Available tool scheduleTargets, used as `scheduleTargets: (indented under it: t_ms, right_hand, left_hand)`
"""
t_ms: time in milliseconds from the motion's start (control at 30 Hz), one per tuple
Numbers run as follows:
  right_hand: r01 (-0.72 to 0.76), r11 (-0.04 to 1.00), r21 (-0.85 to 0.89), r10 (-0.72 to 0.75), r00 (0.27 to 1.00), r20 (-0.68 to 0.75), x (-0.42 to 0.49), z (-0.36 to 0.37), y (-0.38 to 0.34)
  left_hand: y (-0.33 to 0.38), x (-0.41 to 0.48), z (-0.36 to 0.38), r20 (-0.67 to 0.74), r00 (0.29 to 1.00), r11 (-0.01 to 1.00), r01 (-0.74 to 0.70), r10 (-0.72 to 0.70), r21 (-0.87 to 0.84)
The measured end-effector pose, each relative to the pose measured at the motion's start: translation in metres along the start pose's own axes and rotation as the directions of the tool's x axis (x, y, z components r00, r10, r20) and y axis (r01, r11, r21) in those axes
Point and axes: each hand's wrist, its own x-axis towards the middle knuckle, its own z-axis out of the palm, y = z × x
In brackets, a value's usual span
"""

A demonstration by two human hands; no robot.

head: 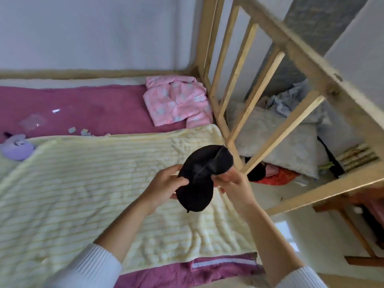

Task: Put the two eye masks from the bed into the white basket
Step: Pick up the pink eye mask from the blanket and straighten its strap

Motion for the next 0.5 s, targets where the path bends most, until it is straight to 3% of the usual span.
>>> scheduleTargets:
  t_ms: [233,367,400,500]
  right_hand:
    - [0.198,0.979,-0.059,-0.194,0.979,0.066,-0.010,0.020,-0.065]
    - [0.214,0.971,-0.102,-0.231,0.951,-0.204,-0.013,0.026,-0.073]
    - [0.223,0.972,-0.075,-0.234,0.951,-0.204,-0.015,0.029,-0.074]
    - [0.146,0.989,0.014,-0.146,0.987,0.073,-0.022,0.045,-0.078]
  left_hand:
    - [0.072,-0.035,-0.007,-0.018,0.986,0.979,-0.161,0.164,0.125]
    - [0.081,-0.046,-0.013,-0.119,0.968,0.968,-0.205,0.222,0.144]
    - [0.081,-0.048,-0.015,-0.145,0.964,0.969,-0.205,0.224,0.139]
    - [0.079,-0.052,-0.019,-0.152,0.960,0.968,-0.216,0.234,0.125]
